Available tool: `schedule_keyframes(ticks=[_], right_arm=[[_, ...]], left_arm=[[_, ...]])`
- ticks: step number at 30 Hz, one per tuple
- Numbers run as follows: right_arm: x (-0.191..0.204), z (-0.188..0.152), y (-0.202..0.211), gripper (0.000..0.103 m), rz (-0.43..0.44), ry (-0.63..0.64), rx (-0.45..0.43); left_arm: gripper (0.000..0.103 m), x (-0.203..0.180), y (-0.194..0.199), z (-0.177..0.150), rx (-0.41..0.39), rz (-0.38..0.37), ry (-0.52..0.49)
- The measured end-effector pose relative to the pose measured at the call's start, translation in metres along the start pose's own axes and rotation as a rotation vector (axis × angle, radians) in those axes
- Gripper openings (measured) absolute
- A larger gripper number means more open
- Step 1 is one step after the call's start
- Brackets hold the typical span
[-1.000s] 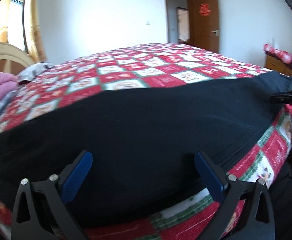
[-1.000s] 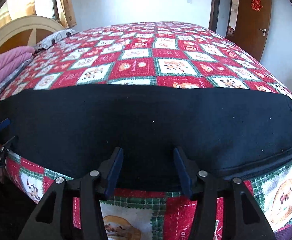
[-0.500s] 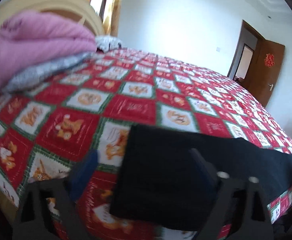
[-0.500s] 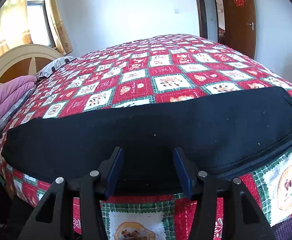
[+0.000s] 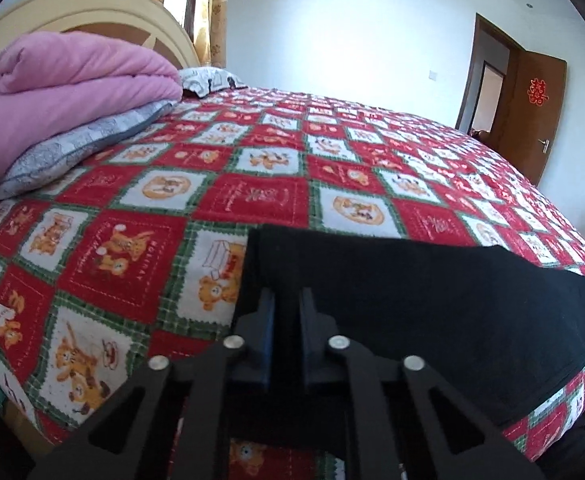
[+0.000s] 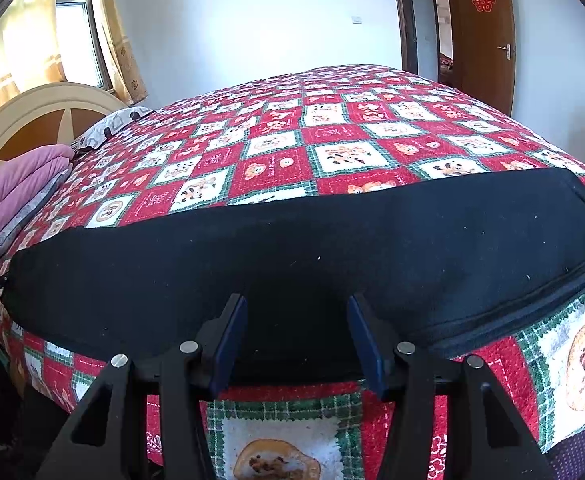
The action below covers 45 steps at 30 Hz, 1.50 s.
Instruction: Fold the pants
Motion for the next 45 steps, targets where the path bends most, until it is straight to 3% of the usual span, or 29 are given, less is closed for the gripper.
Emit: schedule_keyframes(ticks=[7, 11, 17, 20, 22, 24, 27, 28, 30, 31, 34, 38, 42, 45], right_arm=[[0.001, 0.000, 0.003, 0.054, 0.000, -0.003, -0.017], [0.002, 0.001, 0.004, 0.054, 0.005, -0.003, -0.021], [0.006, -0.003, 0.000, 0.054, 0.010, 0.012, -0.002], [0.012, -0.013, -0.012, 0.054, -0.011, 0.065, 0.053], [0.020, -0.015, -0.011, 0.056, -0.029, 0.118, 0.048], [0.031, -0.021, -0.013, 0.068, -0.014, 0.170, 0.073], [0.047, -0.031, -0.016, 0.069, -0.078, 0.307, 0.069], [0.049, -0.032, -0.015, 0.069, -0.078, 0.322, 0.065], [0.047, -0.030, -0.015, 0.069, -0.037, 0.283, 0.075], [0.042, -0.029, -0.017, 0.069, -0.024, 0.252, 0.090], [0.036, -0.029, -0.019, 0.069, -0.008, 0.223, 0.109], [0.035, -0.020, -0.008, 0.069, 0.027, 0.186, 0.087], [0.002, 0.010, 0.014, 0.069, 0.040, 0.043, 0.026], [-0.044, 0.036, 0.034, 0.069, 0.078, -0.161, -0.019]], left_arm=[[0.009, 0.002, 0.017, 0.013, -0.053, 0.041, -0.015], [0.010, 0.021, 0.006, 0.006, -0.008, 0.072, 0.026], [0.012, 0.020, 0.003, 0.000, 0.008, 0.048, 0.038], [0.028, 0.010, -0.003, -0.008, 0.035, 0.037, 0.017], [0.057, 0.007, -0.001, -0.011, 0.020, 0.101, -0.020], [0.075, 0.007, 0.001, -0.011, 0.025, 0.134, -0.033], [0.077, 0.000, 0.013, -0.007, -0.020, 0.163, -0.062], [0.082, -0.003, 0.017, -0.006, -0.036, 0.183, -0.077], [0.097, -0.013, 0.020, -0.007, -0.059, 0.189, -0.106], [0.099, -0.018, 0.017, -0.011, -0.048, 0.182, -0.127], [0.099, -0.023, 0.001, -0.028, 0.017, 0.198, -0.166], [0.099, -0.012, 0.006, -0.024, 0.012, 0.205, -0.082], [0.099, -0.015, 0.031, -0.003, -0.077, 0.262, -0.071], [0.099, -0.034, 0.045, 0.010, -0.126, 0.198, -0.059]])
Point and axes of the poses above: each gripper's, at about its wrist camera, not at the fingertips, and y roughly against the way its jaws point, x to its left, z to its top, the point moved 6 cm from there along -y, roughly the way its jaws point, and after that the axes turned 2 degrees about -y, right-handed, at the moved point
